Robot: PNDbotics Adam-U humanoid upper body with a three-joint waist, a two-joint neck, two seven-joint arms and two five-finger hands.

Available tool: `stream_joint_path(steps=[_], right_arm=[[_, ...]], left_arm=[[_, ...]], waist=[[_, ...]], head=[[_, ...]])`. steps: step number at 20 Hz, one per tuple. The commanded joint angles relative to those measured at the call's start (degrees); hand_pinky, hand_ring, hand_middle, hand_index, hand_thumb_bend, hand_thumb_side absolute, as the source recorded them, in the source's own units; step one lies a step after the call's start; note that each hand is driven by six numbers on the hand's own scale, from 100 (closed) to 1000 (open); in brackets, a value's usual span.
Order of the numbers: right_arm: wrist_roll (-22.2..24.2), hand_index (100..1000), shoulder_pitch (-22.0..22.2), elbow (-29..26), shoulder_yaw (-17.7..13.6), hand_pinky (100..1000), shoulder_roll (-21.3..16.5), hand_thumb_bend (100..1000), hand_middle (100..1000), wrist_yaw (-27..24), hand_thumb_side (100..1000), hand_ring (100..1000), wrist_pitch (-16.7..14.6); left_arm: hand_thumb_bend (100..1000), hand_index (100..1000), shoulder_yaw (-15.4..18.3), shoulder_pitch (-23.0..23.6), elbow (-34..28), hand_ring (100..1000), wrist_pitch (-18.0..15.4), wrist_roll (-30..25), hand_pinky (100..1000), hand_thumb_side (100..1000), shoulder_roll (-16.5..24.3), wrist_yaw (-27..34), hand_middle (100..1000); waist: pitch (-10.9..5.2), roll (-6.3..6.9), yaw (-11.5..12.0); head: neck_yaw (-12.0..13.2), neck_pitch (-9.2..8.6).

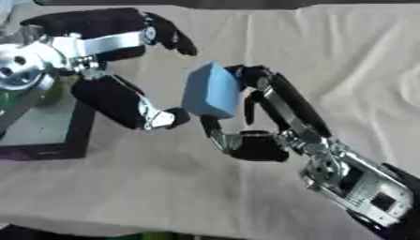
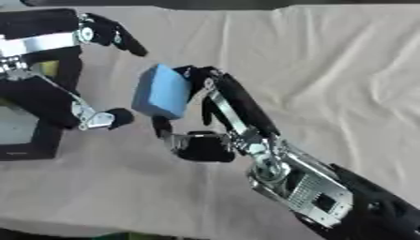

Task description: Pick up the objects with one hand, pass them to the other hand, and then place them into the box on the other side of the table.

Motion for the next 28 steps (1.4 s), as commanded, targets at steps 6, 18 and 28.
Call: stream_joint_path(steps=[6, 18, 28], right_arm=[[0.84, 553, -1.28, -1.19, -0.05, 268, -0.53, 100, 452, 2.13, 123, 588, -2.06], [1.30, 549, -1.66, -1.19, 0.06, 264, -0.30, 100, 449, 2.56, 121, 586, -2.79], [1.46, 548, -2.00, -1.19, 0.32, 259, -0.06, 100, 448, 2.86, 110, 585, -3.27]], left_arm=[[442, 890, -1.13, -1.33, -0.67, 913, 0.42, -1.91, 938, 469, 0.04, -0.40, 821], [344, 880, -1.99, -1.58, -0.67, 907, 2.05, -1.58, 928, 427, -0.79, -0.11, 813], [271, 870, -3.06, -1.50, -0.67, 897, 4.95, 0.39, 917, 398, -1.31, -0.88, 778]], waist=[[-1.11, -0.06, -0.13], [-0.95, -0.05, -0.13], [-0.79, -0.09, -0.19]], head=[[-0.01, -0.56], [-0.21, -0.50], [-0.19, -0.66]])
